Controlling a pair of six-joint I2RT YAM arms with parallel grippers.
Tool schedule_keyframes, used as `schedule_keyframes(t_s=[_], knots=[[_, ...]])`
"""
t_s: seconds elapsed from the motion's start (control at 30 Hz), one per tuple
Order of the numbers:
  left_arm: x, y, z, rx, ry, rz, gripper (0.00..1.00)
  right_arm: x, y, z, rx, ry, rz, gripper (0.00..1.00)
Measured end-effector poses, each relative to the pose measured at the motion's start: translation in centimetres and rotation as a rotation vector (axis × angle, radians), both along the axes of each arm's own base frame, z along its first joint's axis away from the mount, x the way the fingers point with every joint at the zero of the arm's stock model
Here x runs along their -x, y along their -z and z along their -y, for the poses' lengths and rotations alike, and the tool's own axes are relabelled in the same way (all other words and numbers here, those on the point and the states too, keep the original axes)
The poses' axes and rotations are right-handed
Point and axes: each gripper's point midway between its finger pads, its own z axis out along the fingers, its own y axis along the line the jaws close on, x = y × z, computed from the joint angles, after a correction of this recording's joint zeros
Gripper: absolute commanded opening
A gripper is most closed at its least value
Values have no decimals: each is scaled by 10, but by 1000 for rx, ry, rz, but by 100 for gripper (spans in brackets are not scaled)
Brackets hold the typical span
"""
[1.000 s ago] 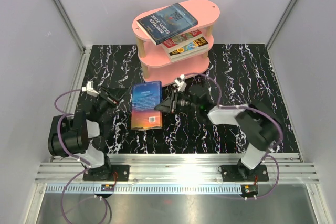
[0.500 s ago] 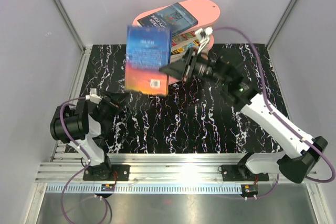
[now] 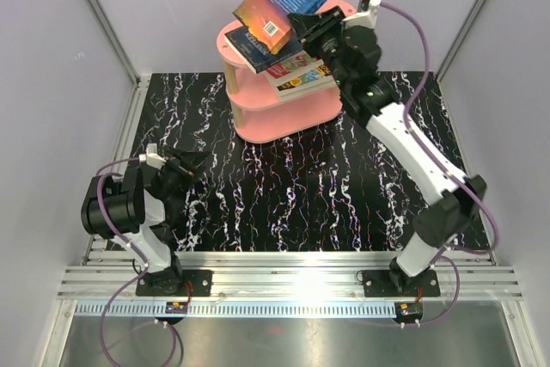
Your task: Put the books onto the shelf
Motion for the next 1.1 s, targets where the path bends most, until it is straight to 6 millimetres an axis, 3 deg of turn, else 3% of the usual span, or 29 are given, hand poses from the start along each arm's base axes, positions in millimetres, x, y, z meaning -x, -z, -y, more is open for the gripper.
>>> schedule_keyframes(t_s=[0.13,0.2,0.4,0.63,0.83,0.87,1.0,1.1], knots=[[-1,-10,0,-19,2,40,99,-63,72,7,-27,186,-178,0],[-1,-10,0,-20,3,43,99,-76,85,7,-62,226,-203,0],[-1,-8,0,-9,4,31,99,-69,82,-2,-99,288,-202,0],[3,19,3,63,4,-92,99,-60,83,-13,-124,282,-219,0],[3,17,3,74,4,-94,99,-58,88,-11,-159,283,-255,0],[3,17,3,75,4,-94,99,-56,89,-9,-164,282,-259,3],[3,17,3,80,3,-97,99,-50,91,-8,-175,266,-276,73],[3,17,3,81,3,-97,99,-45,90,-12,-149,228,-294,88]])
